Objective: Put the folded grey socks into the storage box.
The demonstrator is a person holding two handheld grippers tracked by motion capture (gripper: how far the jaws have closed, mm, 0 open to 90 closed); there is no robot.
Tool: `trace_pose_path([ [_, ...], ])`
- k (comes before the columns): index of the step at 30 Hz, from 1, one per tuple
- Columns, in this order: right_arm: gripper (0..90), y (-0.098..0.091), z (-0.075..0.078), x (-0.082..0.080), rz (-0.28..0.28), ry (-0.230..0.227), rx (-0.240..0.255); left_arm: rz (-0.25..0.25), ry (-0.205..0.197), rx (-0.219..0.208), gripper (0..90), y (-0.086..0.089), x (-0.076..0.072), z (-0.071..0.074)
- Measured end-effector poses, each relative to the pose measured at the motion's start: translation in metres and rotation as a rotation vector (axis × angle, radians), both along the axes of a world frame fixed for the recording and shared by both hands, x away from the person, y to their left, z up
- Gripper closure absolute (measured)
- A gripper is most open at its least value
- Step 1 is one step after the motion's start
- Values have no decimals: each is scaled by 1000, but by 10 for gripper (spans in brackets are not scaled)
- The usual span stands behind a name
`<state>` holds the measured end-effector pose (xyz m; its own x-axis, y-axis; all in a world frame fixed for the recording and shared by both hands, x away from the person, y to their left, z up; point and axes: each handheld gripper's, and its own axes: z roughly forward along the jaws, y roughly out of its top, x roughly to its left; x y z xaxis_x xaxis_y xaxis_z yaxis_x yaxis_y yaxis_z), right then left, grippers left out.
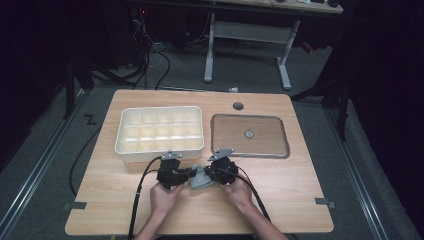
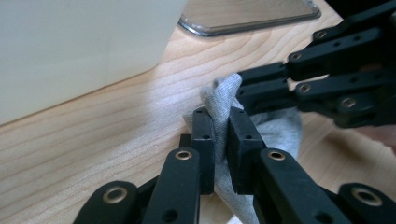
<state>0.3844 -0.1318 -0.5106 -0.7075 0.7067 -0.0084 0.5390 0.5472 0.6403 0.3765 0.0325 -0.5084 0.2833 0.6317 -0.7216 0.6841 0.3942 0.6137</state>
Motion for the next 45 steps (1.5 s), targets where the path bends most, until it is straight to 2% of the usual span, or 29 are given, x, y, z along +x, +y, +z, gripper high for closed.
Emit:
trace_pose_path([
  [6, 842, 10, 0, -3, 21, -11, -24, 11, 7, -24, 830, 4, -1, 5],
  [12, 842, 20, -1, -4, 47, -12, -18, 16, -1, -34, 831, 11, -2, 11],
  [16, 843, 29, -1, -5, 60, 1, -10, 31, -6, -59, 836, 15, -2, 15],
  [22, 844, 45, -2, -6, 82, -4, -9, 42, -23, -34, 840, 16, -1, 12],
  [28, 796, 42, -2, -5, 79, 16, 16, 48, -36, 12, 843, 16, -2, 10],
  [32, 758, 40, 1, -7, 77, 22, 23, 51, -42, 28, 844, 17, -2, 10],
  [36, 741, 36, 6, -8, 85, 15, 41, 63, -41, 30, 845, 18, -2, 11],
  [40, 720, 30, 12, -10, 80, 4, 63, 71, -58, 45, 846, 18, -3, 11],
  [45, 699, 16, 21, -19, 55, -7, 114, 75, -60, 48, 846, 16, -4, 11],
])
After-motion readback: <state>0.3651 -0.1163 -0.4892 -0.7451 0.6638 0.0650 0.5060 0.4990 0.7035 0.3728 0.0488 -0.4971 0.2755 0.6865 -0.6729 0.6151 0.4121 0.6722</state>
